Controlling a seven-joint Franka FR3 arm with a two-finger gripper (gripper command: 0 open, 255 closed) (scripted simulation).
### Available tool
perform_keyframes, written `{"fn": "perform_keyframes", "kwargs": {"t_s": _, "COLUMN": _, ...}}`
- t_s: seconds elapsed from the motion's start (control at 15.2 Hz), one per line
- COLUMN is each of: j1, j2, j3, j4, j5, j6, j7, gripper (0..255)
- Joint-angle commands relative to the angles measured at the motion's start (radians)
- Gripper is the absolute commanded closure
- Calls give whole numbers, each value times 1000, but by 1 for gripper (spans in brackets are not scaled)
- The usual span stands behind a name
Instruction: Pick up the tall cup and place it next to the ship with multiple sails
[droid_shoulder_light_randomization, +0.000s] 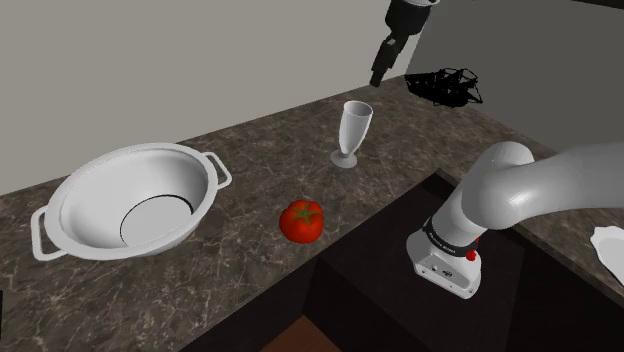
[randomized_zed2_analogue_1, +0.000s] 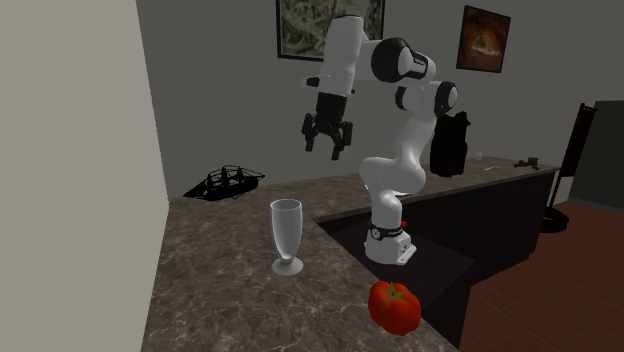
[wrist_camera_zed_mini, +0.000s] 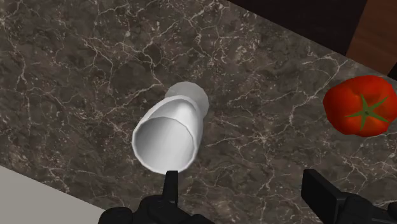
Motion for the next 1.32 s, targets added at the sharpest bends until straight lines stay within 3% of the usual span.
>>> {"fn": "perform_keyframes", "kwargs": {"t_s": 0.0, "j1": 0, "j2": 0, "j3": 0, "j4": 0, "j5": 0, "j6": 0, "j7": 0, "gripper": 0}}
{"fn": "perform_keyframes", "kwargs": {"t_s": 0.79, "j1": -7, "j2": 290, "j3": -150, "j4": -136, "j5": 40, "j6": 335, "j7": -139, "gripper": 0}}
{"fn": "perform_keyframes", "kwargs": {"t_s": 1.25, "j1": -7, "j2": 333, "j3": -156, "j4": -194, "j5": 42, "j6": 434, "j7": -144, "gripper": 0}}
